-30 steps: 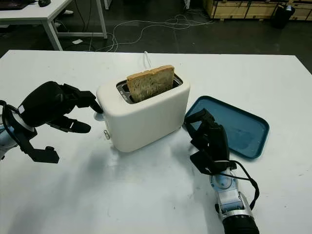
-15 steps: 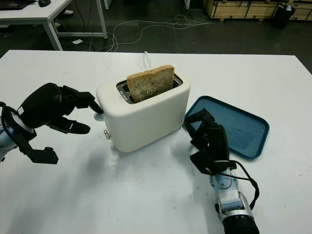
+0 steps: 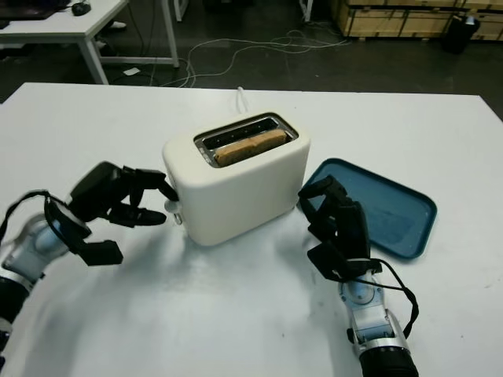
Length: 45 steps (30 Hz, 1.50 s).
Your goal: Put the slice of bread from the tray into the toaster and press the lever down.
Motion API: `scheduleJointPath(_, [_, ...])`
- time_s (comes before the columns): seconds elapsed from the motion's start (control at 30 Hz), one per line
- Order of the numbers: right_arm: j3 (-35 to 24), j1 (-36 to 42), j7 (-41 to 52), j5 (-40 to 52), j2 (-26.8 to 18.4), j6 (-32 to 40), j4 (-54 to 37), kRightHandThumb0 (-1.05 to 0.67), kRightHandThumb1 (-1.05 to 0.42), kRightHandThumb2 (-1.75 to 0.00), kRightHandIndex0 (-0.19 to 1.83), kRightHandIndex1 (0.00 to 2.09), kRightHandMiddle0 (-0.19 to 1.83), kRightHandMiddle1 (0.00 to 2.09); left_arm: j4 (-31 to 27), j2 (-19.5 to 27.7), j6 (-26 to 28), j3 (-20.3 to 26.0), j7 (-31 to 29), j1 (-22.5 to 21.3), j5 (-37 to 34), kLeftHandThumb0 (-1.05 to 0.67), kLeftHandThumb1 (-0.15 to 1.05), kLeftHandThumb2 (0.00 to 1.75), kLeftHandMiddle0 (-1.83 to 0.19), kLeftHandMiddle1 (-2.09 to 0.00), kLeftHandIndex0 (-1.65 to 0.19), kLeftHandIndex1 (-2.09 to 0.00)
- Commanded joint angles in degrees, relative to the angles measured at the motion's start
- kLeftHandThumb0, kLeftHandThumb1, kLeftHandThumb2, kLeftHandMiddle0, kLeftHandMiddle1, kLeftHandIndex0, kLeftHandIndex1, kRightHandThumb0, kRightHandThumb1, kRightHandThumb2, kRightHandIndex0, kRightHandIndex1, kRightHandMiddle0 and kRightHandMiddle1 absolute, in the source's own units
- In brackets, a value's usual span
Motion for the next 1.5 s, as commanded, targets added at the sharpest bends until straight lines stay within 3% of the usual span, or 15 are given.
scheduleJointPath(0.0, [-0.63,-0.57,0.72,0.59,-1.17,-0.36,-0.45,-0.43,-0.92,-0.47,0.87,1.75,0.53,1.75,6.89,-4.91,5.97,-9.18,-2.83,7.63,9.63,-0.89,0.92,0.15,-1.19,-1.30,-1.08,-0.15])
scheduleJointPath(0.1, [-0.57,-0.73,1.32,0.79,-1.44,-0.02,-0.39,-0.44,-0.92,-0.47,0.87,1.75,0.54,1.75,8.01,-5.14,5.54,-9.45,-0.05,9.69,8.05,-0.88,0.92,0.14,-1.22,-1.21,-1.09,-0.12])
scheduleJointPath(0.23, [-0.28,-0.77,1.55,0.62,-1.38,-0.10,-0.41,-0.43,-0.92,-0.47,0.87,1.75,0.54,1.75,7.63,-4.41,5.55,-9.90,1.49,10.68,7.42,-0.88,0.92,0.15,-1.23,-1.25,-1.11,-0.10])
scheduleJointPath(0.5, [-0.66,1.43,1.37,0.30,-1.65,0.68,-3.31,-0.45,-0.92,-0.47,0.86,1.75,0.54,1.75,2.60,-2.61,6.79,-9.15,0.21,12.75,4.72,-0.91,0.92,0.17,-1.22,-1.28,-1.12,-0.09])
scheduleJointPath(0.67, [-0.74,2.80,2.49,0.63,-1.61,2.80,-4.63,-0.46,-0.92,-0.46,0.88,1.75,0.54,1.75,7.09,-5.61,9.48,-10.87,3.22,13.00,6.68,-0.90,0.91,0.13,-1.28,-1.10,-1.15,-0.09])
scheduleJointPath(0.83, [-0.68,1.31,2.40,0.45,-1.80,2.04,-2.48,-0.46,-0.92,-0.47,0.88,1.75,0.55,1.75,7.83,-5.49,9.62,-10.23,2.02,11.21,5.47,-0.88,0.92,0.11,-1.28,-1.13,-1.16,-0.06])
scheduleJointPath(0.93, [-0.57,0.51,2.83,0.92,-1.81,1.11,-1.80,-0.45,-0.92,-0.47,0.87,1.75,0.54,1.75,5.31,-4.84,8.58,-8.71,0.72,10.76,3.19,-0.89,0.92,0.13,-1.25,-1.18,-1.15,-0.05])
scheduleJointPath(1.13, [-0.48,-0.05,2.29,0.44,-1.63,0.65,-1.04,-0.47,-0.92,-0.48,0.88,1.75,0.55,1.75,-1.60,-2.78,2.01,-4.69,4.61,10.05,0.14,-0.90,0.92,0.22,-1.22,-1.33,-1.14,-0.04])
scheduleJointPath(1.23, [-0.47,-0.20,2.28,0.50,-1.66,0.24,-0.86,-0.46,-0.92,-0.48,0.88,1.75,0.55,1.75,-6.51,-4.02,0.35,-0.35,6.76,11.02,-4.10,-0.95,0.92,0.38,-1.16,-1.50,-1.14,-0.05])
scheduleJointPath(1.4, [-0.38,-0.58,1.76,0.30,-1.61,-1.21,-0.01,-0.45,-0.92,-0.47,0.87,1.75,0.54,1.75,-14.88,-8.09,1.30,7.77,10.07,11.52,-8.51,-0.95,0.92,0.50,-1.01,-1.65,-1.16,-0.11])
scheduleJointPath(1.47, [-0.48,-0.77,1.66,0.73,-1.29,-1.71,0.45,-0.45,-0.92,-0.47,0.87,1.75,0.55,1.75,-17.15,-10.39,2.97,10.92,10.40,11.12,-11.27,-0.94,0.92,0.46,-0.96,-1.73,-1.00,-0.59])
